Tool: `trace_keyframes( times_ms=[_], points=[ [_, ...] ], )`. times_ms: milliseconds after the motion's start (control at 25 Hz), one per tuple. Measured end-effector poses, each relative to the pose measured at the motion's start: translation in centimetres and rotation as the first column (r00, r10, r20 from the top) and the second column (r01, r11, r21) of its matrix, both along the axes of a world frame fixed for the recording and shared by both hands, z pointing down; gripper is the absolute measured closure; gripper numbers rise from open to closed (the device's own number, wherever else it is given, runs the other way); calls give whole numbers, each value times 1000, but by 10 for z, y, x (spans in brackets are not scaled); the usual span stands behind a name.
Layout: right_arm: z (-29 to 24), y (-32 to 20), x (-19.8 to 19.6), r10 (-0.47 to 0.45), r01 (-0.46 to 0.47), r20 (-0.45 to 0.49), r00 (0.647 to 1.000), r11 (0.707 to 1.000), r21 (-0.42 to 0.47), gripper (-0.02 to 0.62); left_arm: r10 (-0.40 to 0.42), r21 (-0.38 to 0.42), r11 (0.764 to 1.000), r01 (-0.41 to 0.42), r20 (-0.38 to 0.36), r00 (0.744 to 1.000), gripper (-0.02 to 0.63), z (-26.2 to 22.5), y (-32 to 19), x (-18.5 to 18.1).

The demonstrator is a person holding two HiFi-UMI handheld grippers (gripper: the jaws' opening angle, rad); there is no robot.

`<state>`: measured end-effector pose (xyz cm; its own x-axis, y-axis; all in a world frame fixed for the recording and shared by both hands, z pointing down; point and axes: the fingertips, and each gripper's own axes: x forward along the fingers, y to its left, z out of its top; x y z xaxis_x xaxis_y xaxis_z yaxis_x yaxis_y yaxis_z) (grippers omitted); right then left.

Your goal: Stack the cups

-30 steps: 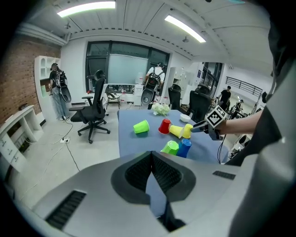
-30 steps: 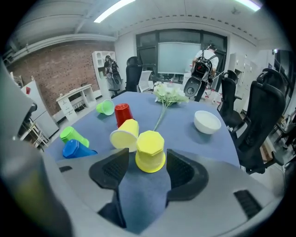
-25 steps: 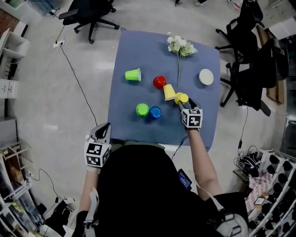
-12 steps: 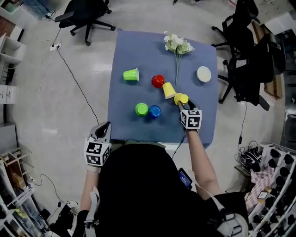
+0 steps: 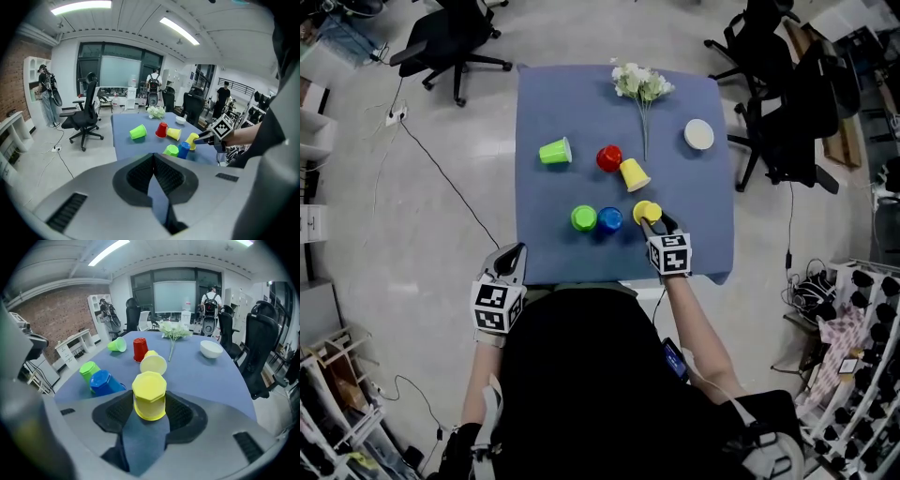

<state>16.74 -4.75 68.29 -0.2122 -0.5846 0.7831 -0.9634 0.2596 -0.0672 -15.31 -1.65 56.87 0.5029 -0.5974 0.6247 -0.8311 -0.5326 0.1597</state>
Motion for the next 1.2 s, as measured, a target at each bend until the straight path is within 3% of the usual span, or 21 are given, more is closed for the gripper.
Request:
trace_keyframes(
  times_ms=[840,1040,1200],
  points=[
    [7,31,-36,-80,80,8,997,997,-20,347,30,5,1000,-30,-10,1000,595,1,-2,-7],
    [-25,26,-29,-69,65,67,995,996,60,341,26,1,1000,-26,-22,999,595,2,-4,-1],
    [-50,8,-15,-71,63,54,996,990,129,342,9,-6,1000,-9,-20,1000,595,4,-3,2]
  ],
)
